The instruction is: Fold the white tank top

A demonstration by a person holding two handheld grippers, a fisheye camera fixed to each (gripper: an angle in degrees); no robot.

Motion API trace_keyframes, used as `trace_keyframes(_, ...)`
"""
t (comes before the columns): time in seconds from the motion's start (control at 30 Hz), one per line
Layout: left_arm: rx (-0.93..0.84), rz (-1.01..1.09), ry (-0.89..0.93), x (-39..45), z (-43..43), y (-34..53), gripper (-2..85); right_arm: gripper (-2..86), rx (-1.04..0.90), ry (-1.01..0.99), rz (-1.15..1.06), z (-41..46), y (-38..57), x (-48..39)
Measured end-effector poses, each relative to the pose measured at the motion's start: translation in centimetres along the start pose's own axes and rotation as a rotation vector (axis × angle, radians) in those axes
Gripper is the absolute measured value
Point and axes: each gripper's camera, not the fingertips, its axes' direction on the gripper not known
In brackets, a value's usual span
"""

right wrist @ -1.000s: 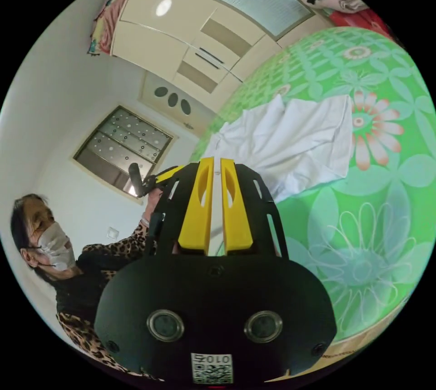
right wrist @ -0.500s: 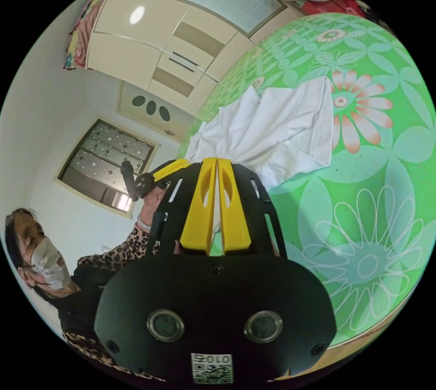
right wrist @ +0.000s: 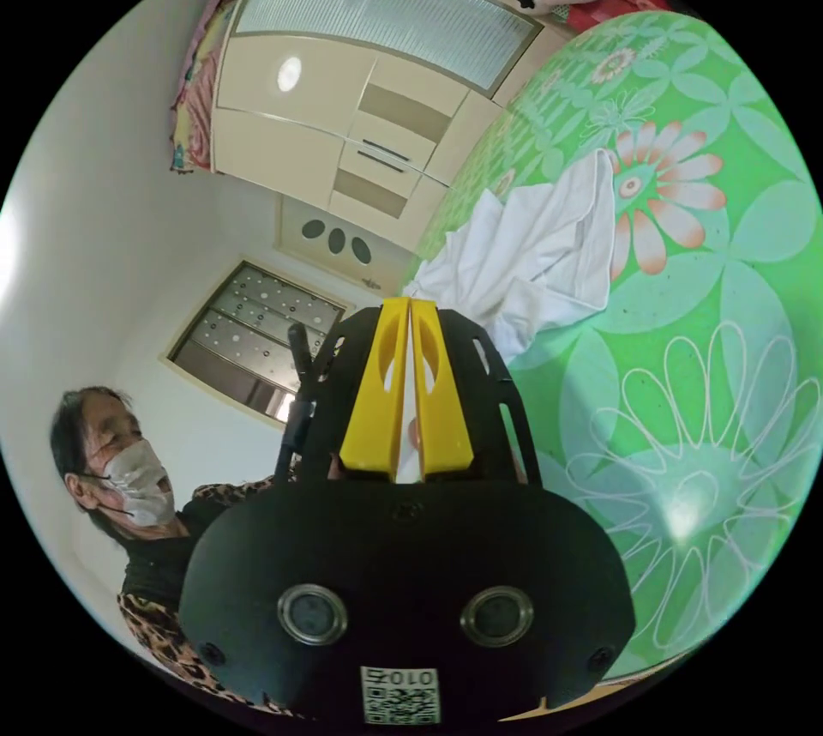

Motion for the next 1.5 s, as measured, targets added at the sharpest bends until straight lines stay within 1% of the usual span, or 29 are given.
trace_keyframes(0.07, 0.041, -0.109, 0.098, -4.6, -0.3, 1.4, 0.0, 2.7, 0.013, -0.042, 0.014, 0.2, 0.6, 0.5)
trace_keyframes(0.17, 0.089, -0.249, 0.182, -10.1, -0.8, 3.6, -0.1, 2.7, 0.02, -0.056, 0.021, 1.0, 1.3, 0.5)
trace_keyframes(0.23, 0.14, -0.331, 0.167, -13.2, -1.7, 5.3, -0.2, 2.7, 0.006, -0.051, 0.016, 2.1, 1.6, 0.0)
trace_keyframes(0.3, 0.187, -0.36, 0.169, -16.2, -3.0, 7.0, -0.2, 2.7, 0.003, -0.062, 0.019, 2.7, 1.8, -0.1)
trace_keyframes(0.37, 0.214, -0.403, 0.104, -20.2, -4.9, 9.9, -0.2, 2.7, 0.007, -0.065, 0.026, 3.3, 1.9, -0.3)
trace_keyframes(0.4, 0.216, -0.419, 0.074, -21.3, -5.3, 10.8, -0.2, 2.7, 0.009, -0.066, 0.029, 3.7, 1.9, -0.5)
trace_keyframes(0.47, 0.192, -0.514, -0.055, -25.7, -6.1, 14.5, -0.2, 2.7, 0.009, -0.06, 0.031, 4.4, 1.9, -0.9)
trace_keyframes(0.5, 0.176, -0.543, -0.065, -26.8, -6.0, 15.5, -0.2, 2.7, 0.005, -0.052, 0.035, 4.9, 1.8, -1.2)
trace_keyframes(0.57, 0.082, -0.607, -0.017, -30.6, -3.9, 18.8, -0.2, 2.7, -0.007, -0.041, 0.038, 5.8, 1.5, -1.7)
trace_keyframes(0.63, 0.019, -0.657, -0.023, -32.8, -2.8, 20.8, -0.2, 2.7, -0.013, -0.028, 0.045, 6.9, 1.1, -2.3)
trace_keyframes(0.7, 0.089, -0.671, 0.04, -34.6, -3.3, 22.5, -0.2, 2.7, -0.018, -0.004, 0.066, 7.7, 0.7, -2.7)
trace_keyframes(0.77, 0.069, -0.727, 0.114, -37.0, -3.0, 24.2, -0.2, 2.7, -0.043, 0.044, 0.074, 8.9, 0.1, -3.5)
trace_keyframes(0.83, 0.033, -0.826, 0.155, -38.8, -2.9, 26.1, -0.2, 2.7, -0.05, 0.216, 0.089, 10.3, -0.9, -5.4)
trace_keyframes(0.9, 0.066, -0.909, 0.156, -39.9, -3.7, 28.4, -0.2, 2.7, -0.092, 0.332, 0.086, 12.0, -1.9, -7.0)
trace_keyframes(0.97, 0.035, -1.019, 0.151, -41.0, -4.0, 31.3, -0.2, 2.7, -0.146, 0.422, 0.03, 14.2, -3.2, -9.1)
trace_keyframes(1.0, 0.047, -1.029, 0.155, -41.1, -4.1, 31.9, -0.2, 2.7, -0.15, 0.482, -0.013, 15.6, -4.2, -10.9)
trace_keyframes(1.07, 0.04, -1.021, 0.167, -41.7, -4.1, 32.8, -0.2, 2.6, -0.178, 0.506, -0.096, 18.4, -6.1, -13.9)
trace_keyframes(1.13, 0.017, -0.927, 0.174, -41.6, -3.5, 31.9, -0.2, 2.4, -0.267, 0.547, -0.202, 24.0, -9.2, -17.6)
trace_keyframes(1.17, 0.025, -0.938, 0.128, -41.5, -3.7, 31.8, -0.2, 2.4, -0.29, 0.576, -0.229, 25.6, -9.9, -18.4)
trace_keyframes(1.23, 0.111, -0.946, 0.086, -41.3, -4.9, 32.0, -0.2, 2.3, -0.351, 0.713, -0.304, 31.8, -13.3, -20.1)
trace_keyframes(1.3, 0.143, -0.904, 0.188, -41.5, -4.8, 32.0, -0.2, 2.2, -0.386, 0.728, -0.293, 34.8, -16.3, -19.8)
trace_keyframes(1.33, 0.106, -0.892, 0.252, -41.8, -4.1, 32.2, -0.2, 2.2, -0.39, 0.697, -0.266, 36.0, -18.3, -18.7)
trace_keyframes(1.37, 0.092, -0.92, 0.26, -42.3, -3.8, 33.0, -0.2, 2.2, -0.397, 0.676, -0.237, 36.4, -19.3, -17.8)
trace_keyframes(1.43, 0.125, -0.981, 0.278, -43.2, -3.8, 35.2, -0.2, 2.1, -0.438, 0.623, -0.121, 37.4, -22.4, -13.3)
trace_keyframes(1.47, 0.151, -1.036, 0.341, -43.9, -3.4, 37.0, -0.2, 2.1, -0.447, 0.622, -0.103, 37.4, -22.8, -12.3)
trace_keyframes(1.5, 0.174, -1.067, 0.373, -44.2, -3.2, 38.0, -0.2, 2.1, -0.428, 0.547, -0.098, 36.5, -23.6, -11.2)
